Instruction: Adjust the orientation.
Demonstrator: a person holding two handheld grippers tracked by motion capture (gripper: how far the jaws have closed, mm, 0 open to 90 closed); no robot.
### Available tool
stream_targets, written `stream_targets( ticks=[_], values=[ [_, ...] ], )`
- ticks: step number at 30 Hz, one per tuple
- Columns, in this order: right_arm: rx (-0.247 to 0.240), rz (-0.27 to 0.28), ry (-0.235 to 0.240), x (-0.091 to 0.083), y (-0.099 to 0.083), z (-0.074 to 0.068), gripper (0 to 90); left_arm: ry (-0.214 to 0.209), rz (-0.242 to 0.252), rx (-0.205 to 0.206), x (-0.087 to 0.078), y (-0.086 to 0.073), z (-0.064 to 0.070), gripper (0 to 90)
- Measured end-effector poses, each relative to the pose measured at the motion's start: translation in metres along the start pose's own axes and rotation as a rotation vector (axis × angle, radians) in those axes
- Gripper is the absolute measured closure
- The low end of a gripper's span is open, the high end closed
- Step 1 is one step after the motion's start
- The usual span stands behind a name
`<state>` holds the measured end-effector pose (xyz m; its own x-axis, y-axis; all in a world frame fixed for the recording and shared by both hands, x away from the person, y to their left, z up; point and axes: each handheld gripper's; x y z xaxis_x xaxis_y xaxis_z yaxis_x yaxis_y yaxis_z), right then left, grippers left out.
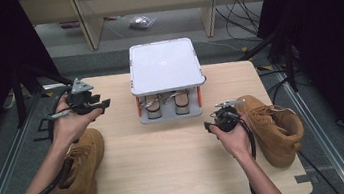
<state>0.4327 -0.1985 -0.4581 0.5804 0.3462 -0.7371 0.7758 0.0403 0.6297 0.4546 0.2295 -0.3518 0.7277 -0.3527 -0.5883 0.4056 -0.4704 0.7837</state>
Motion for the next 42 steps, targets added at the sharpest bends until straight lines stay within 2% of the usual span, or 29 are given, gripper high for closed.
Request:
stream_targets(
  ticks=[1, 2, 3, 5, 6, 8, 9, 14, 15, 16, 17, 18, 21, 22, 23, 24, 25, 26, 28, 31, 33, 35, 36, 37, 38, 39, 40, 41, 42],
  values=[
    [0.003, 0.006, 0.008, 0.0, -0.001, 0.0, 51.9, 0.001, -0.008, 0.004, -0.003, -0.004, -0.002, 56.6],
    [-0.032, 0.013, -0.003, 0.0, -0.002, 0.003, 51.8, 0.002, -0.015, -0.001, -0.005, -0.006, -0.003, 56.0],
    [0.015, 0.0, 0.008, -0.002, -0.003, 0.0, 51.7, 0.004, -0.019, -0.002, -0.006, -0.009, -0.004, 55.7],
    [-0.041, 0.014, -0.009, -0.001, -0.004, 0.005, 51.6, 0.01, -0.028, -0.011, -0.011, -0.014, -0.005, 55.1],
    [0.0, 0.003, -0.001, -0.003, -0.004, 0.003, 51.6, 0.011, -0.029, -0.012, -0.012, -0.016, -0.005, 55.0],
    [0.013, 0.004, 0.002, -0.003, -0.006, 0.003, 51.4, 0.013, -0.039, -0.018, -0.017, -0.02, -0.005, 54.3],
    [-0.002, 0.011, 0.007, -0.003, -0.006, 0.005, 51.2, 0.014, -0.043, -0.022, -0.02, -0.023, -0.004, 53.7],
    [0.0, 0.024, -0.005, -0.006, -0.01, 0.007, 50.6, 0.022, -0.048, -0.034, -0.031, -0.033, -0.006, 52.7],
    [0.024, 0.028, -0.001, -0.006, -0.011, 0.006, 50.5, 0.027, -0.052, -0.044, -0.035, -0.037, -0.006, 52.6],
    [-0.009, 0.048, 0.0, -0.006, -0.012, 0.01, 50.5, 0.03, -0.056, -0.045, -0.037, -0.04, -0.007, 52.5],
    [0.018, 0.04, -0.014, -0.007, -0.013, 0.008, 50.5, 0.031, -0.057, -0.055, -0.04, -0.043, -0.007, 52.3],
    [-0.016, 0.052, -0.007, -0.007, -0.014, 0.011, 50.5, 0.031, -0.06, -0.054, -0.042, -0.046, -0.007, 52.2],
    [0.012, 0.04, -0.005, -0.008, -0.018, 0.01, 50.5, 0.038, -0.065, -0.065, -0.047, -0.053, -0.007, 52.0],
    [0.003, 0.064, -0.002, -0.006, -0.02, 0.011, 50.5, 0.036, -0.069, -0.067, -0.049, -0.057, -0.008, 51.8],
    [0.012, 0.035, -0.01, -0.008, -0.02, 0.011, 50.4, 0.037, -0.07, -0.068, -0.05, -0.058, -0.007, 51.7],
    [-0.019, 0.053, -0.007, -0.006, -0.02, 0.014, 50.4, 0.037, -0.071, -0.077, -0.052, -0.061, -0.007, 51.6],
    [-0.001, 0.032, -0.003, -0.007, -0.022, 0.013, 50.4, 0.037, -0.074, -0.072, -0.054, -0.062, -0.007, 51.5],
    [-0.034, 0.049, -0.013, -0.006, -0.022, 0.015, 50.3, 0.034, -0.075, -0.078, -0.056, -0.064, -0.007, 51.3],
    [0.024, 0.03, -0.003, -0.007, -0.024, 0.013, 50.3, 0.036, -0.073, -0.093, -0.06, -0.067, -0.006, 50.3],
    [-0.005, 0.038, 0.0, -0.006, -0.026, 0.017, 50.2, 0.045, -0.089, -0.095, -0.066, -0.072, -0.007, 50.2],
    [0.022, 0.024, -0.008, -0.007, -0.027, 0.015, 50.1, 0.043, -0.095, -0.104, -0.069, -0.077, -0.007, 50.1],
    [0.016, 0.025, 0.004, -0.006, -0.028, 0.016, 50.1, 0.038, -0.1, -0.104, -0.071, -0.081, -0.007, 50.0],
    [0.0, 0.032, -0.007, -0.004, -0.029, 0.017, 50.0, 0.037, -0.103, -0.11, -0.073, -0.083, -0.007, 50.0],
    [0.021, 0.023, 0.006, -0.005, -0.03, 0.016, 50.0, 0.033, -0.106, -0.108, -0.074, -0.085, -0.008, 50.0],
    [0.01, 0.031, 0.01, -0.004, -0.03, 0.017, 50.0, 0.031, -0.11, -0.114, -0.075, -0.087, -0.009, 50.0],
    [-0.002, 0.038, -0.008, -0.002, -0.031, 0.017, 50.0, 0.032, -0.113, -0.116, -0.076, -0.088, -0.009, 50.0],
    [-0.005, 0.03, 0.007, -0.003, -0.031, 0.017, 49.9, 0.031, -0.11, -0.121, -0.077, -0.09, -0.009, 50.0],
    [0.022, 0.025, 0.005, -0.003, -0.032, 0.014, 49.9, 0.033, -0.116, -0.121, -0.079, -0.092, -0.009, 50.0],
    [0.018, 0.023, 0.001, -0.003, -0.032, 0.014, 49.9, 0.03, -0.11, -0.117, -0.08, -0.094, -0.01, 50.1]
  ],
)
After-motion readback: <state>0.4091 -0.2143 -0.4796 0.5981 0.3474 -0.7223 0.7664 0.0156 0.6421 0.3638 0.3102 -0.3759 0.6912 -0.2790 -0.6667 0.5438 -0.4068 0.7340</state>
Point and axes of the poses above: each handheld gripper's, and its own axes: x roughly forward along the jaws, y roughly out of its top, z roughly to its right, and after that the axes turned 6 degrees about x, right-handed
